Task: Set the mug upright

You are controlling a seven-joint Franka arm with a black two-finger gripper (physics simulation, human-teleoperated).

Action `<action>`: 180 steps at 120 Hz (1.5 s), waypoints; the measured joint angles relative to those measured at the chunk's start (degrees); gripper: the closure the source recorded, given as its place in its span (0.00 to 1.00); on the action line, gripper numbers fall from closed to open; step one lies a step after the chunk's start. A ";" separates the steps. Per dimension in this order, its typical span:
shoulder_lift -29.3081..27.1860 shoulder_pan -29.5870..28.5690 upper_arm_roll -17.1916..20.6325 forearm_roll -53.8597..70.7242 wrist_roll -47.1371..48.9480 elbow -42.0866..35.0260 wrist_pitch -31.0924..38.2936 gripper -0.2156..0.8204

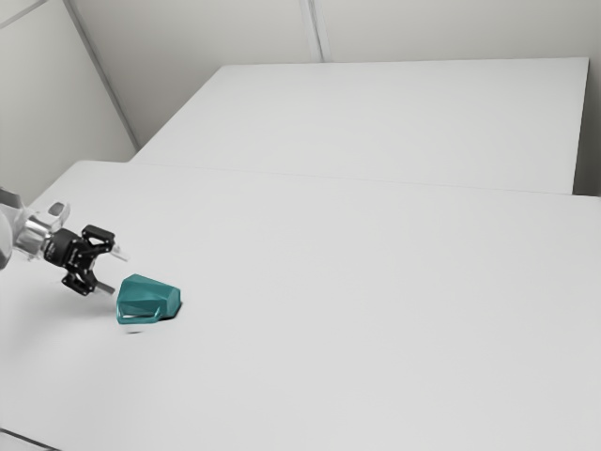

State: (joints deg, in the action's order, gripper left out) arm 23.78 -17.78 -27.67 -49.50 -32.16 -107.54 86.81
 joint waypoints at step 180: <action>-8.53 5.58 14.72 4.02 1.29 2.81 3.61 0.97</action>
State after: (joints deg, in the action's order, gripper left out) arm 15.25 -12.20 -12.95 -45.48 -30.86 -104.74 90.42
